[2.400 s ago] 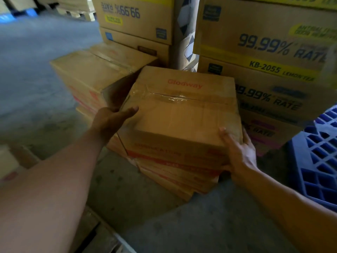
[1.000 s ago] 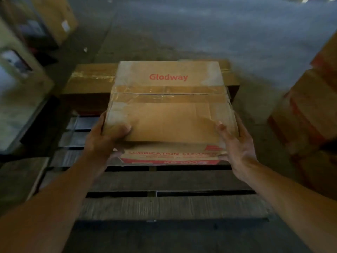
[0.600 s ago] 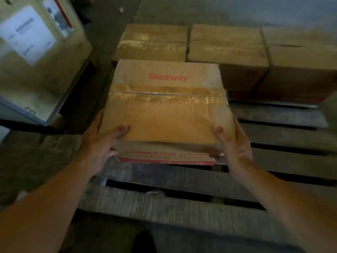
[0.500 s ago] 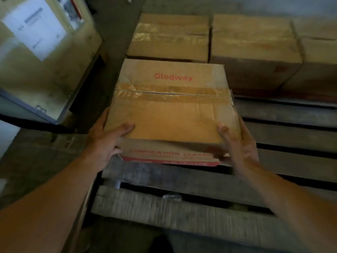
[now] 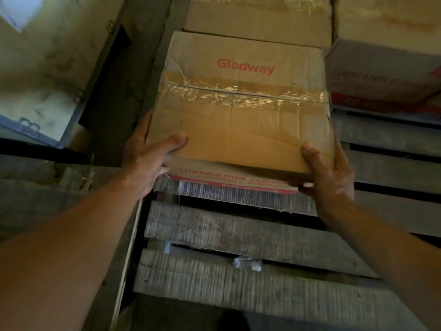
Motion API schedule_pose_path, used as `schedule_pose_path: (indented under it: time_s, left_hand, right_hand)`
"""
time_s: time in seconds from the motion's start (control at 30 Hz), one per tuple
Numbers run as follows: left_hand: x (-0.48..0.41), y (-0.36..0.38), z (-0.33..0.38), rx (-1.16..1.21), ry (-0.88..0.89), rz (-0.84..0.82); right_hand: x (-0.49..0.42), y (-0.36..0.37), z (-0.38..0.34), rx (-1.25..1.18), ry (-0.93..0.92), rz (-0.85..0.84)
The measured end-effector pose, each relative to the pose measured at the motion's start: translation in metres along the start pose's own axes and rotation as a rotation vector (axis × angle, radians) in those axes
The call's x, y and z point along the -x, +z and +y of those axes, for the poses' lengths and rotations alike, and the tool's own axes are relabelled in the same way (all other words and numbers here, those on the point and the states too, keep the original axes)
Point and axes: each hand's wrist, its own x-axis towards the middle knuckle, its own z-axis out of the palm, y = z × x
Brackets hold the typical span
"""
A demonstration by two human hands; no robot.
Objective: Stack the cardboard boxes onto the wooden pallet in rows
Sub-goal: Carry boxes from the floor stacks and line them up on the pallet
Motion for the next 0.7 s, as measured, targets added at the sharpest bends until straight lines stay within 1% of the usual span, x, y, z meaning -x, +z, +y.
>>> schedule_pose_path:
  time_s: [0.13,0.27,0.43,0.5,0.6,0.7]
  left_hand:
    - [0.001,-0.002,-0.004,0.003,-0.01,-0.017]
    - [0.001,0.006,-0.002,0.005,-0.012,-0.02]
    - [0.0,0.014,-0.002,0.001,-0.014,-0.012]
    - [0.0,0.011,-0.006,-0.017,-0.007,-0.015]
    - [-0.003,0.008,-0.01,-0.085,0.01,-0.016]
    - [-0.001,0.008,-0.005,-0.293,0.092,0.032]
  right_hand:
    - [-0.001,-0.002,0.009,-0.021,-0.022,0.023]
    - [-0.003,-0.007,0.008,-0.052,-0.014,0.012]
    - [-0.009,-0.012,0.005,0.018,0.001,-0.04]
    - [-0.01,-0.013,0.007,0.055,0.003,-0.027]
    - [-0.009,-0.012,0.008,0.097,0.009,0.013]
    - [-0.009,-0.011,0.005,0.211,0.006,0.039]
